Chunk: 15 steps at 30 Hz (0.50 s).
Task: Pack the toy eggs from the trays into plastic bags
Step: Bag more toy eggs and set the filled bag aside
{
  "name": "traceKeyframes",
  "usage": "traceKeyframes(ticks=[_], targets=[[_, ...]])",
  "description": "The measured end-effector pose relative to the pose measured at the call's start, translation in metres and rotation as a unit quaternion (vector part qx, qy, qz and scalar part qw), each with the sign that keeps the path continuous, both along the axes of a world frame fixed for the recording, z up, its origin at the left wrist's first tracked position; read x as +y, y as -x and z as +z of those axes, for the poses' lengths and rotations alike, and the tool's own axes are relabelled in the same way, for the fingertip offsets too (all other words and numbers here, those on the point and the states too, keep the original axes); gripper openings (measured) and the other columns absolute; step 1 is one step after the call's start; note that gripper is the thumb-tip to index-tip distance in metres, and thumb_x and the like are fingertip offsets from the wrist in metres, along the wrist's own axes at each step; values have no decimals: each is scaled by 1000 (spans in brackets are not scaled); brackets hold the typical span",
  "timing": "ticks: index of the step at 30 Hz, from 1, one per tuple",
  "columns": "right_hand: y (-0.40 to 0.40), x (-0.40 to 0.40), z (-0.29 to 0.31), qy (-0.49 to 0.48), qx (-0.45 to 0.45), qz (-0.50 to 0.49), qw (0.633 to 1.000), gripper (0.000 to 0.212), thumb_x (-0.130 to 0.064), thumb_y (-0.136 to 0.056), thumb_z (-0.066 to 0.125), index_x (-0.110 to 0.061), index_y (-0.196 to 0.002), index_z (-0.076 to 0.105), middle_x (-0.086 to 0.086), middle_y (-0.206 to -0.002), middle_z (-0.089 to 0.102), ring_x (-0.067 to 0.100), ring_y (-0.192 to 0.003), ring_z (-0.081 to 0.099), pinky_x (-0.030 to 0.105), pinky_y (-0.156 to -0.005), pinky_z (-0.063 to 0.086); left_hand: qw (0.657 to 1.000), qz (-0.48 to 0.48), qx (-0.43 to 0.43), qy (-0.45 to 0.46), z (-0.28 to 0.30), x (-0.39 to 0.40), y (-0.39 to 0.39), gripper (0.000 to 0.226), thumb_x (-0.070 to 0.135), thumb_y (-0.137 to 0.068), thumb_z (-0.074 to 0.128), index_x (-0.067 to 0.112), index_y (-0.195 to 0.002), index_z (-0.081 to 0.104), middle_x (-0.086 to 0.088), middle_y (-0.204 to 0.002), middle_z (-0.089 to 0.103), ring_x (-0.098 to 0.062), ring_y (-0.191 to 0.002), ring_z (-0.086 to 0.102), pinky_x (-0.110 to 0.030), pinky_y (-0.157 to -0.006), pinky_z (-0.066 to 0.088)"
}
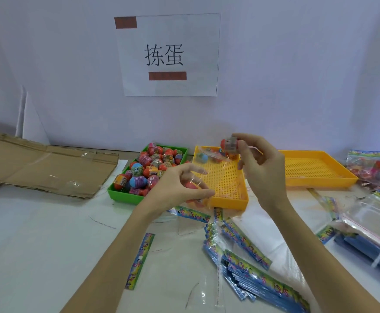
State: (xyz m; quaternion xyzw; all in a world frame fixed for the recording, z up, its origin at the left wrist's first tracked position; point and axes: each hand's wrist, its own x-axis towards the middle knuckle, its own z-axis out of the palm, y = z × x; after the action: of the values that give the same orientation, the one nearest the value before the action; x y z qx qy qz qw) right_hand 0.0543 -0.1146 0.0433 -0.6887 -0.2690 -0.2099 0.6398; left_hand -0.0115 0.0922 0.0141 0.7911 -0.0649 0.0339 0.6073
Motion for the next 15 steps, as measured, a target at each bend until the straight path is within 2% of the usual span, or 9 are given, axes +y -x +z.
traceKeyframes(ticks=[3, 6, 9, 12, 15], targets=[[5, 4, 2, 121, -76, 13, 990, 16, -11, -101, 65, -16, -112, 76, 2, -101, 70, 8, -67, 71, 20, -51, 50, 998, -21, -27, -43, 0, -3, 1, 57, 31, -76, 94, 33, -125, 64, -2, -101, 78, -36, -85, 72, -45, -81, 64], [5, 8, -3, 208, -90, 7, 974, 18, -12, -100, 67, -18, -115, 76, -3, -105, 67, 6, -65, 70, 10, -52, 45, 996, -15, -50, -72, -2, -6, -1, 55, 35, -75, 94, 39, -121, 64, 3, -99, 78, -36, -84, 69, -46, -78, 62], [4, 9, -5, 196, -39, 30, 979, 16, -15, -100, 68, -18, -115, 73, -4, -105, 72, 6, -63, 73, 10, -47, 43, 996, -7, -68, -63, -4, -5, -3, 57, 33, -76, 93, 36, -125, 63, 3, -100, 77, -28, -76, 72, -34, -70, 63], [4, 6, -3, 213, -8, 60, 975, 12, -17, -99, 69, -18, -109, 74, -8, -99, 75, 6, -64, 73, 19, -41, 46, 995, 3, -77, -62, -5, -4, -4, 56, 34, -79, 91, 31, -127, 63, 3, -101, 77, -30, -78, 73, -41, -74, 64], [7, 7, 0, 218, 17, 115, 969, 21, -24, -106, 58, -16, -103, 78, -9, -90, 77, 9, -59, 70, 26, -49, 53, 993, 13, -86, -79, -7, -4, -4, 48, 38, -81, 89, 37, -124, 67, 7, -102, 76, -22, -84, 73, -33, -75, 61]])
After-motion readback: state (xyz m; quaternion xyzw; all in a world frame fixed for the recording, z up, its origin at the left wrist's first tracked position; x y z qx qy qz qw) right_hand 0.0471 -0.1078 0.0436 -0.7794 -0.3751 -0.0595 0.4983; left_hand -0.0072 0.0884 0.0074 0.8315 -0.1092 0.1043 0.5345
